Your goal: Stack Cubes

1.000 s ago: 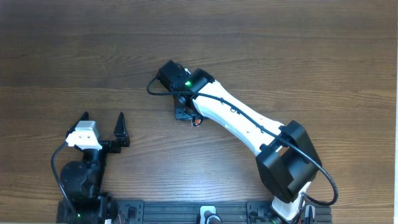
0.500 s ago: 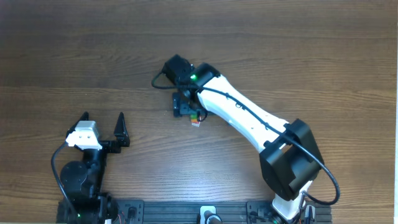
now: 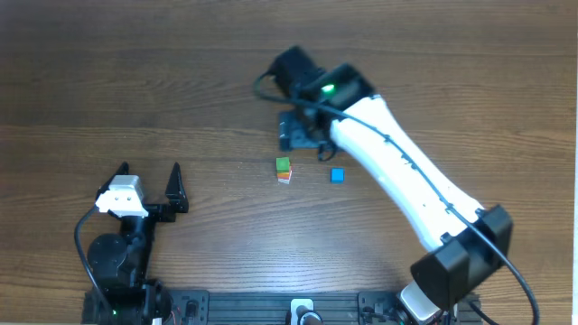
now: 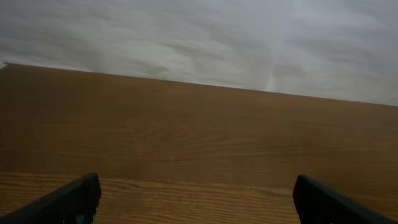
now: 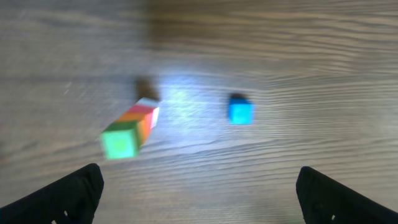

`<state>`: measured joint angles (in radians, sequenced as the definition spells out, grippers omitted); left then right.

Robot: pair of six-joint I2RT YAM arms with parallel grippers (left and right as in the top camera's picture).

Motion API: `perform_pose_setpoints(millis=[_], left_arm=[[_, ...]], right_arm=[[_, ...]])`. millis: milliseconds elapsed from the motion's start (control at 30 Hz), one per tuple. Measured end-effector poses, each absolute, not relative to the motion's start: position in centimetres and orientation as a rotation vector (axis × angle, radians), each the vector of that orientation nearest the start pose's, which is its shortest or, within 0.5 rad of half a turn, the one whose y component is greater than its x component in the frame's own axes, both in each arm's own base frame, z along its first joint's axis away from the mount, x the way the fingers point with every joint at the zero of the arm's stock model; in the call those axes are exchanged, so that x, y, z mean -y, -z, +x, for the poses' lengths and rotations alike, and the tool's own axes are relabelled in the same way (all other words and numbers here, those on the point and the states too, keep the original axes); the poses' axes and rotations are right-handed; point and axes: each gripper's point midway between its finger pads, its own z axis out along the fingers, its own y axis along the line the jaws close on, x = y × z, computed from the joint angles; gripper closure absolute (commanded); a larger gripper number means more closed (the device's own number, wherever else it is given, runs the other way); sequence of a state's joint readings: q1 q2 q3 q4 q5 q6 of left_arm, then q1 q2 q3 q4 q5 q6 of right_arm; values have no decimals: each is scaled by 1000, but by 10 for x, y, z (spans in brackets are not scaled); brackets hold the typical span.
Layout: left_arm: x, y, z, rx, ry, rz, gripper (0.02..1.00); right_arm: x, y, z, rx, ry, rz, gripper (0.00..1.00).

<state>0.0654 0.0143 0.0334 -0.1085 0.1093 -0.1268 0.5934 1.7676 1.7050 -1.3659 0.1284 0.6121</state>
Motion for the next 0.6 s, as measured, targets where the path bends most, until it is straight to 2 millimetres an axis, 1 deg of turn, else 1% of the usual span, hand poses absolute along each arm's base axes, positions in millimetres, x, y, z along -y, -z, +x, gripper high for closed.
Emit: perform_pose_setpoints(millis=[67,100,200,333,500,600], left_arm=[[3,-160,244,-1660,138,-76,18],[3,-160,244,-1660,137,-76,18],[3,-160,244,-1660,137,-77,23],[3,-160,244,-1659,138,-76,20],[3,-160,244,-1660,138,-76,18],[3,-160,244,-1660,138,-76,20]], right_arm=[[-167,-172,309,-2955,56,81,7],[-159,-166,310,-2965,72,104,7],[-148,-143,313,-2984,90,129,7],[-144,-112,316,-2997,52,118,9],[-137,-72,306,-3030,40,111,9],[-131,-57,300,-3050,48,112,18]])
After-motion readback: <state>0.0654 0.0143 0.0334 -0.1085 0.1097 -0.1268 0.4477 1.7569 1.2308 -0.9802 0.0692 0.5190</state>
